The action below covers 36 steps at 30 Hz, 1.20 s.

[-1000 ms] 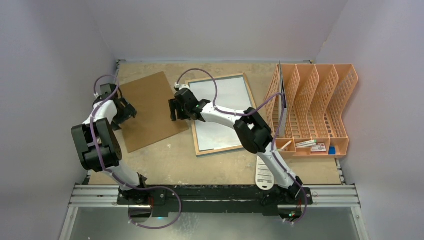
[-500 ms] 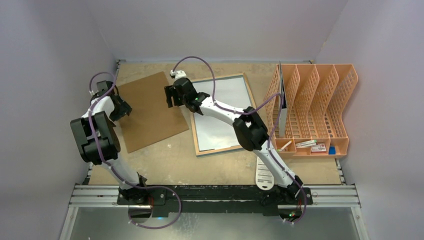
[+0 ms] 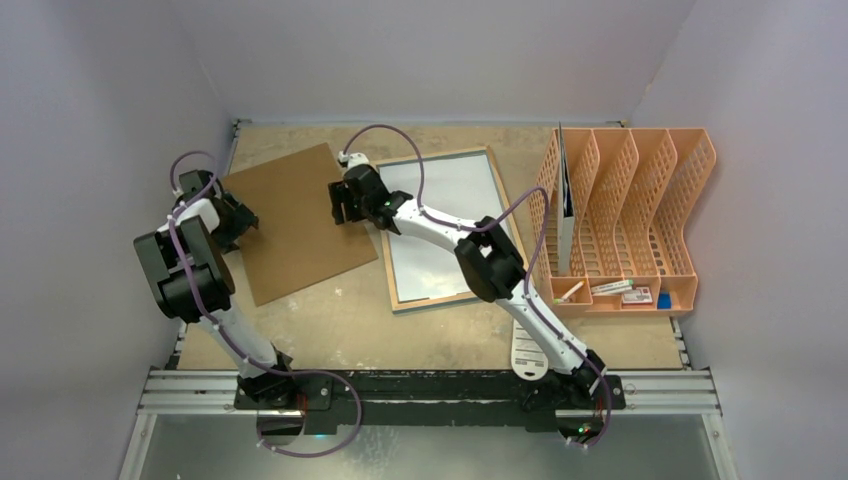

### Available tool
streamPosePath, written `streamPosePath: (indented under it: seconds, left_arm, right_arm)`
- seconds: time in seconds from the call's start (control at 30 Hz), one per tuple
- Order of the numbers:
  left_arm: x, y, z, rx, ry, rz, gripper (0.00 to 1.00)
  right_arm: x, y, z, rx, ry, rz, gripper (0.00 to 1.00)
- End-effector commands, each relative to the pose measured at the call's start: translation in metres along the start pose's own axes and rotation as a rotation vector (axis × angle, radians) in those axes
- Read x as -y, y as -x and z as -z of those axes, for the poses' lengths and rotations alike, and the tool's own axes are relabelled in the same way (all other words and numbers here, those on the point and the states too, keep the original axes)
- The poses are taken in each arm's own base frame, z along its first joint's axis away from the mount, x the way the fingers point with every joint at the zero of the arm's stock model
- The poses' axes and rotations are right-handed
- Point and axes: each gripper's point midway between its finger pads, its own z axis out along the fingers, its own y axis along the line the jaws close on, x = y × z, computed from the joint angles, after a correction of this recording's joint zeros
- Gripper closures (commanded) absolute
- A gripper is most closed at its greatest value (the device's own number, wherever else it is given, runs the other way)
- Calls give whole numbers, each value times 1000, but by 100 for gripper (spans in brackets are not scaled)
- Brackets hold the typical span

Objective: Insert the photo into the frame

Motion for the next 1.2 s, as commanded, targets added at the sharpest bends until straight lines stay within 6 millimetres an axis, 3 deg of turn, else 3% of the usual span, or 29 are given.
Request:
streamPosePath:
  seconds: [0.0,0.13,0.23,0.43,0.6,0.77,0.97,1.17]
  left_arm:
    - [-1,-23,-12,-104,-5,78,35]
    - [11,-32,-16,-159,-71,98,37]
    - [24,-33,-13,-179,-136,109,39]
    - [33,-30,-2,-197,-175,89,43]
    - [33,-36,3,-214,-188,100,45]
    - [40,-41,8,-228,-239,100,45]
    - [44,-68,15,-293,-315,86,45]
    - [42,-88,22,-315,-330,65,45]
  right_arm:
    - [-16,-8,3,-66,87,-77,32]
    - [-47,-18,14,-128,252,-150,34]
    - [-71,-7,30,-142,372,-175,37]
    - [-116,81,100,17,545,-175,39]
    - [-128,112,132,82,591,-171,39]
    - [-124,108,139,74,571,-181,39]
    - [-113,88,142,37,535,-201,40]
    - [-82,60,148,5,436,-236,42]
